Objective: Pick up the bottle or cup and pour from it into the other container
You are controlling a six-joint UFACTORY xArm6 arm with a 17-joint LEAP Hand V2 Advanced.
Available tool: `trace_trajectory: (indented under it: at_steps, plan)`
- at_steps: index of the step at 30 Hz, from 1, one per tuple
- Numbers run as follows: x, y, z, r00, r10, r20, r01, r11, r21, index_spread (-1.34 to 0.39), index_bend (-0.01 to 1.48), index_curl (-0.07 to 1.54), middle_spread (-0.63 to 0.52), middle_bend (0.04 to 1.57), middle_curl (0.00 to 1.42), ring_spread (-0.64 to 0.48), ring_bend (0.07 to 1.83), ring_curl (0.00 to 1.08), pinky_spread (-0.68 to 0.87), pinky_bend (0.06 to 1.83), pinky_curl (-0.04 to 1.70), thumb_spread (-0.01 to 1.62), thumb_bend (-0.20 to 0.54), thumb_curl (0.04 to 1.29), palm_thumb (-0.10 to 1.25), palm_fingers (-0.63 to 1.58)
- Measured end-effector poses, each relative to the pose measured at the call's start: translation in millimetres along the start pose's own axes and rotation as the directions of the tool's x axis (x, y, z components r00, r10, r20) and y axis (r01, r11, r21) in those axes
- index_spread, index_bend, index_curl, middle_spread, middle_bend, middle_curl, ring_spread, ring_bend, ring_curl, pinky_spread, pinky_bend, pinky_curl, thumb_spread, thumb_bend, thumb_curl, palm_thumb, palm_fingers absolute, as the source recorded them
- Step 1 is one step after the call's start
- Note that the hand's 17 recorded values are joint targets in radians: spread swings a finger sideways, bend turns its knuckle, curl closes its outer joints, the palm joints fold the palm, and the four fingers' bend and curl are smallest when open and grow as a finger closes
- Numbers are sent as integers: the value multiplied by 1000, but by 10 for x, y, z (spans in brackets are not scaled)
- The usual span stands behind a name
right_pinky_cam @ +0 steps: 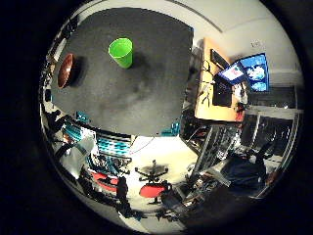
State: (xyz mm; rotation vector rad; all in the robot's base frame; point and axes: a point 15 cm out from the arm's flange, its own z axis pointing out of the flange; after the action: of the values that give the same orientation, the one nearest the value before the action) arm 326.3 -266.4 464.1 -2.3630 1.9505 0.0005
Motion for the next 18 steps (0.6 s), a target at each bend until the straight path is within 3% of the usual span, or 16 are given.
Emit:
trace_trajectory:
  at_steps: [12,18]
  plan:
    - [260,164,179,997,70,44,-70,998,-8,-361,157,279,-22,205,332,162,258,251,416,321,301,1057,-23,361,706,239]
    - [517,212,170,994,112,1,-112,993,27,-345,147,267,-18,205,336,162,277,255,417,351,306,1062,-25,360,688,220]
